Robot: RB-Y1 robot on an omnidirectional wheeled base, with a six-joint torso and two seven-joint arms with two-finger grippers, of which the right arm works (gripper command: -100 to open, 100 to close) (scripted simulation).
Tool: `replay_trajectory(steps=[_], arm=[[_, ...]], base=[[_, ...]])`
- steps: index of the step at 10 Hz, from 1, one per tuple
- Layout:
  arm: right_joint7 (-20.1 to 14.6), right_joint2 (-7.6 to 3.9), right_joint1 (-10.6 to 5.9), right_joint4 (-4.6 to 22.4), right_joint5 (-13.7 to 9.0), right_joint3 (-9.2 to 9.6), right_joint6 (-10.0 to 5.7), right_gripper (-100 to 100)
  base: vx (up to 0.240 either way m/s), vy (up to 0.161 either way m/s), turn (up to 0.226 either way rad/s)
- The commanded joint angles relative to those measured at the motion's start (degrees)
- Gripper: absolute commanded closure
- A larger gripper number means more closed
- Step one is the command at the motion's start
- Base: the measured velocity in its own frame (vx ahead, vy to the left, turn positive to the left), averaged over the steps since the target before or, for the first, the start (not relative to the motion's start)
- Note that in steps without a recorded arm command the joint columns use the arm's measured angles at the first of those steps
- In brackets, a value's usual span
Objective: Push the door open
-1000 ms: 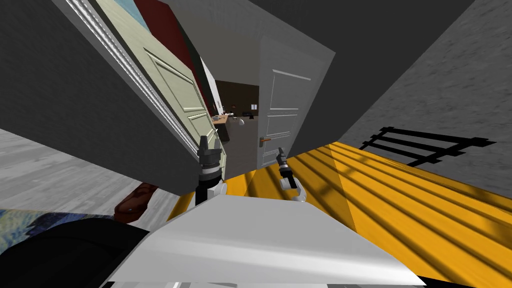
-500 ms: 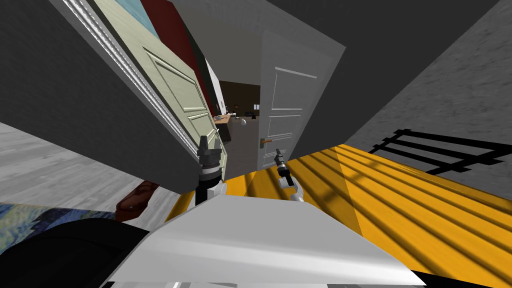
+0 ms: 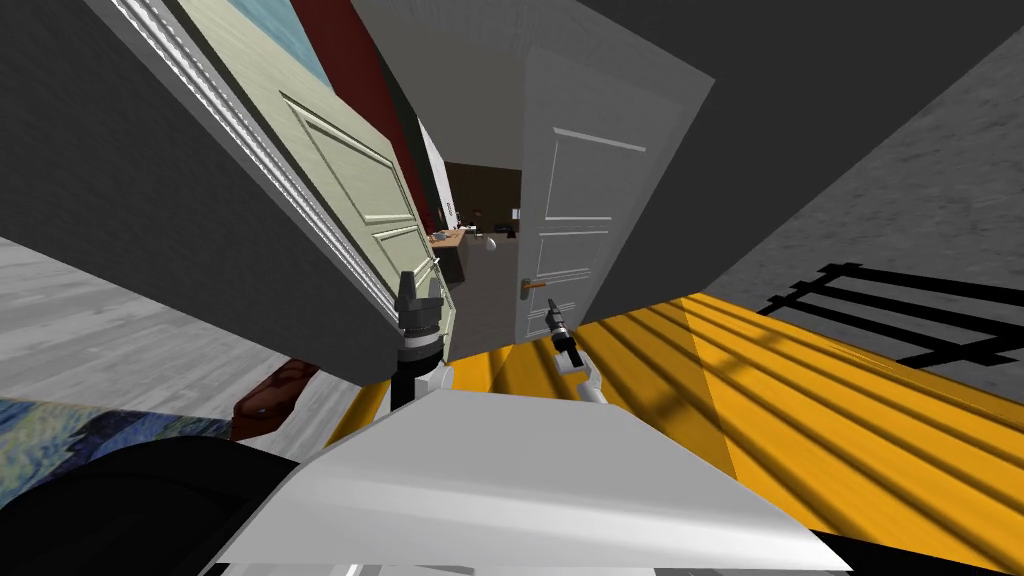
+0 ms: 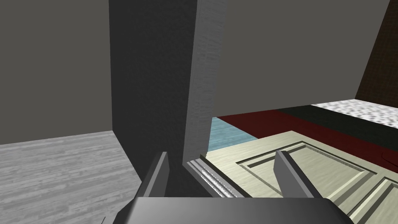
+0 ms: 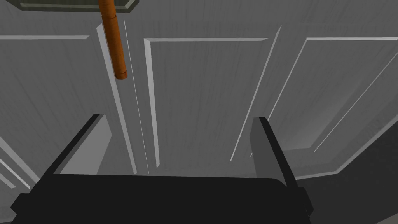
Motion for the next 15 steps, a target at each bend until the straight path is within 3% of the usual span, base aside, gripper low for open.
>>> replay_trajectory(steps=[1,5,9,14,15], arm=[[-0.47,0.07,-1.02,2.26,-0.02,0.27,0.09,-100],[-1.68,-0.06,-3.31,6.58,-0.12,0.89,1.04,-100],[-3.39,-0.22,-6.56,12.71,-0.28,1.77,2.39,-100],[-4.52,-0.3,-8.69,16.73,-0.38,2.34,3.28,-100],[-4.45,-0.47,-8.33,15.9,-0.4,2.31,3.26,-100]], base=[[0.09,-0.054,0.08],[0.085,-0.057,0.066],[0.122,-0.095,0.092],[0.104,-0.062,0.048],[0.042,-0.029,0.015]])
